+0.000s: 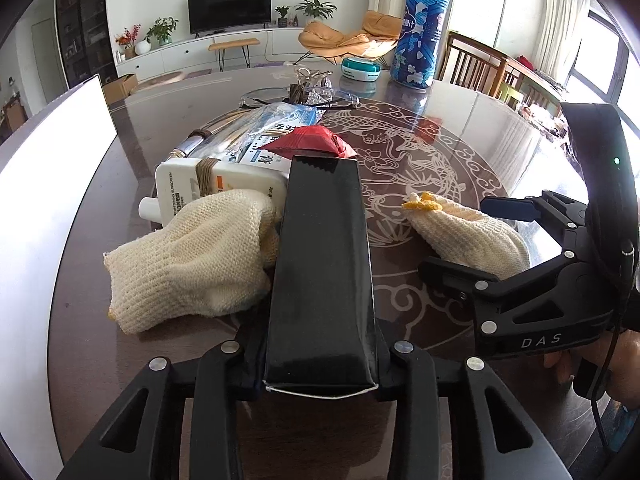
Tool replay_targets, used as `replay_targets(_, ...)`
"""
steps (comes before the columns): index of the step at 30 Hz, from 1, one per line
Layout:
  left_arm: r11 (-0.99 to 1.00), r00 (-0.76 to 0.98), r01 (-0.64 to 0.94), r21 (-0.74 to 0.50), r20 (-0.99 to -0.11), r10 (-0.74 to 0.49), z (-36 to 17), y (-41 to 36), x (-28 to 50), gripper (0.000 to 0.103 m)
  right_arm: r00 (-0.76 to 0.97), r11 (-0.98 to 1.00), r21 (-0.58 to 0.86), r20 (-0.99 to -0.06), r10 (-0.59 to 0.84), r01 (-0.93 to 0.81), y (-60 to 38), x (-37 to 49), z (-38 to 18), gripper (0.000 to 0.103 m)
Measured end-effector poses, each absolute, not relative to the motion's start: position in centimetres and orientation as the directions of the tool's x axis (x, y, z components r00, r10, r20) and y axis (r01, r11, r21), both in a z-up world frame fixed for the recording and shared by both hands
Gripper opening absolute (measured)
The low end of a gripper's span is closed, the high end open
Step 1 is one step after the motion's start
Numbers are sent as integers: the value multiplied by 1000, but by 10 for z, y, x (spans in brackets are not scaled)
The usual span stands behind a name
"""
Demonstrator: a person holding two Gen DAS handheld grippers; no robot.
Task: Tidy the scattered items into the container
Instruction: 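Lift the black box with the left tool while the right tool grasps the knitted glove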
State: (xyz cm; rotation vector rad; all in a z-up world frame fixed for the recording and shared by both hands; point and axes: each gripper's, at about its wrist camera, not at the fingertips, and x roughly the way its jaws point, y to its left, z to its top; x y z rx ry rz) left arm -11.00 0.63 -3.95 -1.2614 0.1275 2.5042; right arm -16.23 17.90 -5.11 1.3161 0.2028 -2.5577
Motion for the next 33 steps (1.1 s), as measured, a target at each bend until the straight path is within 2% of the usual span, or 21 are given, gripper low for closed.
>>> replay_targets(5, -941, -564, -330, -75, -783, 260, -40, 9, -77, 35, -557, -957, -6, -814, -163, 290, 179, -163, -51, 103)
replay_targets(12, -969, -559, -240, -62, -807, 190, -41, -2, -39, 40, -557, -957, -8, -814, -162, 290, 179, -158, -51, 103)
replay_targets(14, -970, -544, -239, -46, -821, 173, -42, -3, -39, 63, -554, -952, -7, -814, -172, 306, 179, -147, -51, 103)
replay_targets(15, -972, -540, -231, -38, -826, 160, -44, -4, -40, 81, -553, -950, -6, -814, -177, 313, 179, -140, -51, 103)
replay_targets(20, -974, -543, -227, -11, -829, 136, -48, -3, -50, 86, -537, -945, -5, -824, -182, 328, 182, -133, -51, 103)
replay_targets(22, -970, -520, -242, 2, -844, 128, -51, 1, -58, 103, -515, -945, -4, -839, -175, 328, 181, -136, -50, 103)
replay_targets(26, -970, -468, -242, -4, -875, 120, -51, 4, -69, 103, -471, -940, -1, -865, -170, 341, 174, -139, -48, 102)
replay_targets(29, -972, -436, -236, -4, -893, 110, -50, 5, -73, 103, -478, -931, -1, -858, -186, 364, 169, -134, -42, 77)
replay_targets(30, -972, -436, -234, -3, -894, 108, -49, 5, -73, 103, -477, -928, -2, -858, -190, 372, 168, -132, -40, 62)
replay_targets(31, -972, -448, -234, -3, -887, 110, -48, 5, -71, 94, -471, -926, -1, -861, -190, 377, 167, -130, -39, 55)
replay_targets(32, -972, -469, -237, -2, -875, 116, -45, 4, -67, 84, -463, -925, 0, -865, -191, 380, 166, -128, -38, 55)
replay_targets(33, -970, -485, -243, -2, -865, 124, -42, 4, -62, 64, -458, -923, 2, -868, -193, 385, 166, -124, -38, 54)
